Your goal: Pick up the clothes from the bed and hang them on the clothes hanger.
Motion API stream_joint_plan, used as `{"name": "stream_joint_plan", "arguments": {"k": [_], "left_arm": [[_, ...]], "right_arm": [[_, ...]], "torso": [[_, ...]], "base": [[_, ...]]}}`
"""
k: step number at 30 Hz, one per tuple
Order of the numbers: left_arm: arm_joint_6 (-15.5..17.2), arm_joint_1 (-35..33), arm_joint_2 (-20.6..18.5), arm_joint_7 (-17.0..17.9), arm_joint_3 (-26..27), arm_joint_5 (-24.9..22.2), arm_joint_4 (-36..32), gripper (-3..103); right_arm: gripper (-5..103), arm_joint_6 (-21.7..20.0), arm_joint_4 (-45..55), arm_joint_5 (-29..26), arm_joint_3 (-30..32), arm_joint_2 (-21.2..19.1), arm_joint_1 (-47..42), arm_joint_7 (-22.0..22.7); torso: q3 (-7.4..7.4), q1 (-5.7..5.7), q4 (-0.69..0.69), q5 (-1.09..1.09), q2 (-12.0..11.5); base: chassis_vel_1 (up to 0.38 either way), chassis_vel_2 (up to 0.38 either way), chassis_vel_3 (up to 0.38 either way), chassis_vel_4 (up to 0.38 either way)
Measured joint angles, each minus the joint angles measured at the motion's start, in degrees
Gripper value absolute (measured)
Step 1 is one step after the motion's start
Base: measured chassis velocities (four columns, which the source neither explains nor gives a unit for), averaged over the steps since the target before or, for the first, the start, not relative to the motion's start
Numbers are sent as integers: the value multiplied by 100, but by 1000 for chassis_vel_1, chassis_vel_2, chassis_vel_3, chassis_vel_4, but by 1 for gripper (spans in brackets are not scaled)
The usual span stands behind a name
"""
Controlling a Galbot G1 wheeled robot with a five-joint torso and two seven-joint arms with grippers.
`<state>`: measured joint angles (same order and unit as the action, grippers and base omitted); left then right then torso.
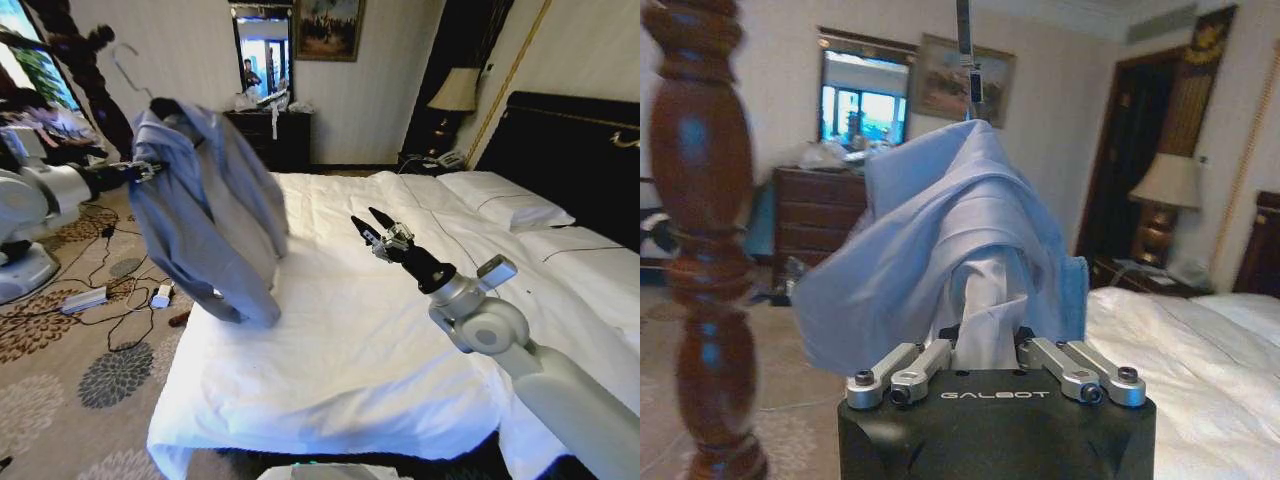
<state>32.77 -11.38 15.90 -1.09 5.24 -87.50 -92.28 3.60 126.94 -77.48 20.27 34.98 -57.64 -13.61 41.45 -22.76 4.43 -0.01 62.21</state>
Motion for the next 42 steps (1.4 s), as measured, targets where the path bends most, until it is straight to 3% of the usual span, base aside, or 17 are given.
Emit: {"name": "stream_joint_plan", "arguments": {"k": [3, 7, 16, 28, 30, 42], "left_arm": [[70, 348, 88, 33, -126, -14, 255, 18], [129, 770, 173, -17, -264, -10, 553, 18], [549, 1694, 430, -29, -627, 46, 1110, 18], [856, 2477, 1305, 25, -908, 470, 2308, 18], [901, 2831, 1669, -6, -1167, 707, 2848, 18], [950, 3268, 2072, -133, -1566, 1042, 3653, 18]], "right_arm": [[100, 17, 2, -1, 158, -174, -138, 53], [100, 73, -9, 7, 291, -274, -290, 107], [100, 113, -90, 141, 325, -203, -446, 149], [100, 213, -203, 277, 312, -70, -490, 114], [100, 246, -300, 304, 290, 2, -479, 81], [100, 316, -435, 331, 292, 102, -521, 12]], "torso": [[0, 0, 6, 0, 0], [0, 0, 4, 1, 0], [0, 0, 3, 3, 0], [0, 0, 4, 1, 0], [0, -1, 4, 2, 0], [0, -1, 3, 1, 0]], "base": [[0, 0, 0, 0], [0, 0, 0, 0], [0, 0, 0, 0], [0, 0, 0, 0], [0, 0, 0, 0], [0, 0, 0, 0]]}}
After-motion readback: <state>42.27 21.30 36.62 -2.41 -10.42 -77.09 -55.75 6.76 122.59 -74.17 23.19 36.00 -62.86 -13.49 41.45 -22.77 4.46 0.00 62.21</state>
